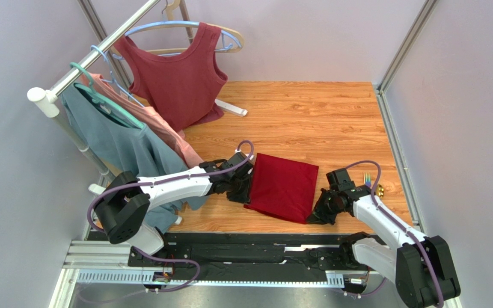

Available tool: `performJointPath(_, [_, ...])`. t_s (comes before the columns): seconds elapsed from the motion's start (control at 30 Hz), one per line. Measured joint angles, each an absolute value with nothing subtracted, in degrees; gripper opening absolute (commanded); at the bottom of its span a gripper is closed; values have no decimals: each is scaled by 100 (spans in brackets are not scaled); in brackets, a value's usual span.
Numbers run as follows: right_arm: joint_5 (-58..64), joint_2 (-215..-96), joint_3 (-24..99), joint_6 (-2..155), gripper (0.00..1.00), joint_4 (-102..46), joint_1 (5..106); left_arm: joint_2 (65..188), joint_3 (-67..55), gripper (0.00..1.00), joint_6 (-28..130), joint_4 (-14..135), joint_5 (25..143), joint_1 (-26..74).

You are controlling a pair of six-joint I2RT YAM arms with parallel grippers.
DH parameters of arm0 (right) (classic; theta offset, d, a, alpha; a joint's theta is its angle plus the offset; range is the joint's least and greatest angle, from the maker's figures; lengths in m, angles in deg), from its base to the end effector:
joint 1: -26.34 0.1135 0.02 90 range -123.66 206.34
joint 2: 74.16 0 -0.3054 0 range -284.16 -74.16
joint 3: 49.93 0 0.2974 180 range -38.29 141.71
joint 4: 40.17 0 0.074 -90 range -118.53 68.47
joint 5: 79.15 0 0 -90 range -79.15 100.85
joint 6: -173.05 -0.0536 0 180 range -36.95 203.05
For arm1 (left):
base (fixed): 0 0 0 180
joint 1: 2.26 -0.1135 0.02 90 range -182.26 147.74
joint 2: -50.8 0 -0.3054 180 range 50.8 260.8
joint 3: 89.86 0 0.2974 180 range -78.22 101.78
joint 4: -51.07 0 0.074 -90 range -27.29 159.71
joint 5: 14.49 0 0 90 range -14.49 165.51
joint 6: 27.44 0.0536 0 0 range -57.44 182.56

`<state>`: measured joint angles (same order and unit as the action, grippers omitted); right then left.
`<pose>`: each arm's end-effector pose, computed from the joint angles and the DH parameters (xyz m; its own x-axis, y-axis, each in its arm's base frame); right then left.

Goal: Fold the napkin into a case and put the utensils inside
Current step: Pick up the square-folded napkin.

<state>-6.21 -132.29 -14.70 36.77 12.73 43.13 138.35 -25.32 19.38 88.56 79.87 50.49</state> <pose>0.1519 0.0623 0.1357 -0.8908 0.4529 0.0360 0.4323 0.8206 0.3739 0.2046 -0.2758 0.1914 -0.9428 0.1126 -0.3138 0.2348 0.8925 -0.3852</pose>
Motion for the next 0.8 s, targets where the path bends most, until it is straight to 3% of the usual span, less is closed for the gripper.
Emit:
performJointPath(0.4, [-755,-13403,-1461,3679,0,973,4315,14305,-2560,0,2286,8842,7627,5080])
performJointPath(0.8, [-534,-13316,-873,3859,0,1437,4313,13968,-2143,0,2465,9273,7607,5049])
